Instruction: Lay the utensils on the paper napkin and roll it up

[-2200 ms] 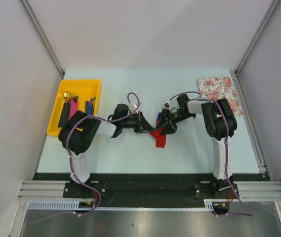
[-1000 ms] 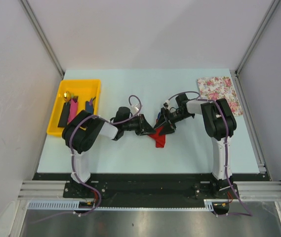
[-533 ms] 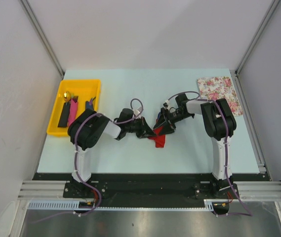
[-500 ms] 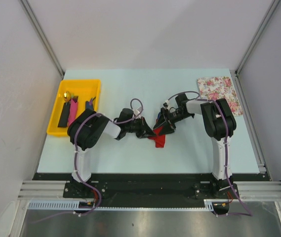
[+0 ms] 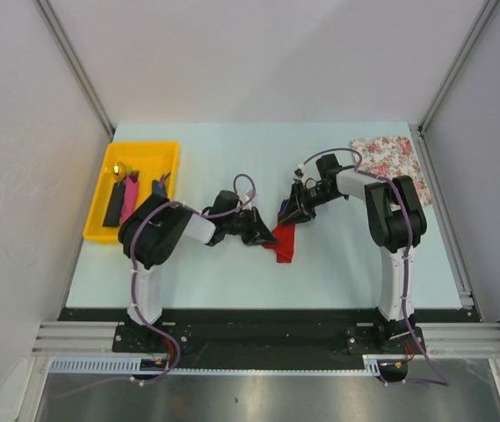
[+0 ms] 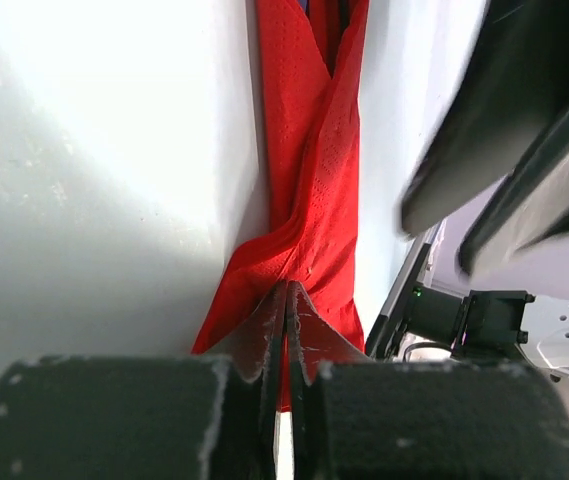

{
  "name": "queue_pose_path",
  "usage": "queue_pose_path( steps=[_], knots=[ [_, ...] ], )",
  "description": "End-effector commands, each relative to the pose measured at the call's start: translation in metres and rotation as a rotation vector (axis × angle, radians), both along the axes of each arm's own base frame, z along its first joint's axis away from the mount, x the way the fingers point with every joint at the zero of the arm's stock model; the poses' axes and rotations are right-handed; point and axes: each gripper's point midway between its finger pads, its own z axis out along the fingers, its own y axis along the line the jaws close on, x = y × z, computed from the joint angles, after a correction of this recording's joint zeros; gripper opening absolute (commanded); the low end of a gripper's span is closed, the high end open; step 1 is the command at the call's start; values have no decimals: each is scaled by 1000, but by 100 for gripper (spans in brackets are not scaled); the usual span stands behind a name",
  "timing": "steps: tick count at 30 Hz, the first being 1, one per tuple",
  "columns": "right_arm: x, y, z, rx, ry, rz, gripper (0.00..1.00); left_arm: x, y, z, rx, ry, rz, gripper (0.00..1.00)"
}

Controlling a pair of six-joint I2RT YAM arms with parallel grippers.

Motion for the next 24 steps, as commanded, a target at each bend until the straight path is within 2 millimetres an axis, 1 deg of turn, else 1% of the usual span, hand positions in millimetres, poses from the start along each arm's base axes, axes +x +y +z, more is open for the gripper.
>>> queue_pose_path(
  steps=[1, 2, 4, 5, 7, 10, 15, 19, 22, 24],
  knots=[
    [18, -2, 17, -28, -85, -34, 27, -9, 19, -37, 166, 31, 29, 4],
    [17, -2, 9, -44, -75, -34, 25, -9, 18, -35, 164, 27, 27, 4],
    [17, -4, 1, -64, -79, -31, 24, -9, 20, -36, 172, 26, 28, 4],
    [18, -4, -3, -76, -81, -32, 21, -8, 20, -35, 174, 23, 31, 4],
    [21, -3, -10, -90, -88, -29, 21, -9, 22, -36, 183, 25, 30, 3],
    [27, 2, -13, -86, -97, -41, 22, -10, 20, -36, 193, 13, 17, 3],
    [43, 5, -7, -80, -125, -73, 22, -11, 19, -36, 210, 2, 7, 3],
    [58, 3, -11, -102, -144, -107, 22, -12, 18, -37, 218, -4, -2, 3],
    [65, 3, -15, -120, -159, -120, 21, -13, 17, -34, 219, -13, -7, 3],
    [65, 2, -21, -133, -149, -119, 21, -13, 18, -36, 224, -14, -8, 3]
  ],
)
